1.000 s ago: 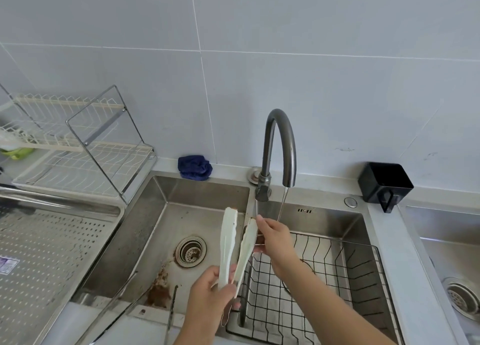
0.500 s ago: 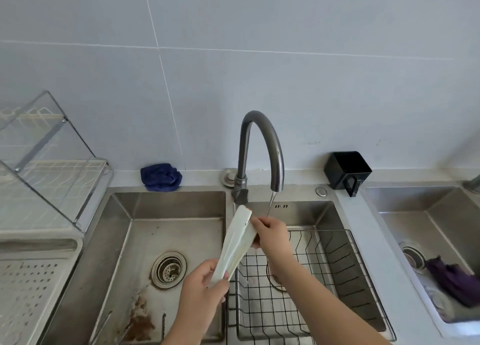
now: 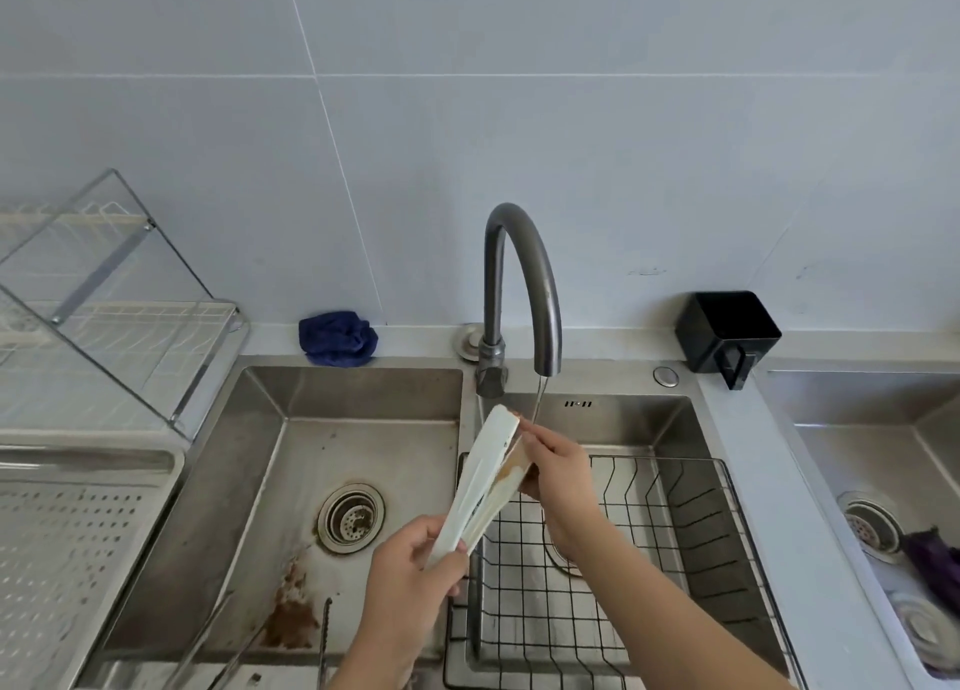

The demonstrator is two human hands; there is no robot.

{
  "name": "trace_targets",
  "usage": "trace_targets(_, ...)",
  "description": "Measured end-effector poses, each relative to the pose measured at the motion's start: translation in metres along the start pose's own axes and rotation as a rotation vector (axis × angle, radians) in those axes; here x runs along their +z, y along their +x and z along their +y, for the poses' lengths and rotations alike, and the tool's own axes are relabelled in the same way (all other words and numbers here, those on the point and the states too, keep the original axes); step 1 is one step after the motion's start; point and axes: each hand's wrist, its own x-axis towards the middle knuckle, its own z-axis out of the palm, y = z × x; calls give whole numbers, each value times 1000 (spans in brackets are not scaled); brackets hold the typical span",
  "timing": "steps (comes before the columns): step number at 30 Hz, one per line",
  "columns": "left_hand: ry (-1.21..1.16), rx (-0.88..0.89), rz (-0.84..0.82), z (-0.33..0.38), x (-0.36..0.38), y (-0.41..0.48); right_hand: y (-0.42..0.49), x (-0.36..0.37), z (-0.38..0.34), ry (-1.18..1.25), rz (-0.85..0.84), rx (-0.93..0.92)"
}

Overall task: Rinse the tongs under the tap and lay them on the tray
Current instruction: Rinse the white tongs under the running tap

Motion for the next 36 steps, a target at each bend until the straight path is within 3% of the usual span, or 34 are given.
trace_targets(4,8,2,10,2,2,0,-4,-2,-5,-7,-130,95)
trace_targets(10,46,9,30,11,3,2,1,2,-7,-148,6,14)
trace_targets(14,61,-7,31,14,-4,6,-2,1,-2,-180,-99,34)
trace_targets(20,70,-4,22,17,3,6,6,-3,-2,-137,27,48)
trace_targets(24,51,-9,56,13,-2,8,3,-4,2,-113,-106,90)
trace_targets(30,90,5,86,8,2,5,12,-2,3,-137,19,72)
trace_targets(34,85,1,107,6,-2,4,9,0,7,-151,-13,91)
trace_targets(36,84,8,109,6,-3,3,8,-3,8,-209,68,60)
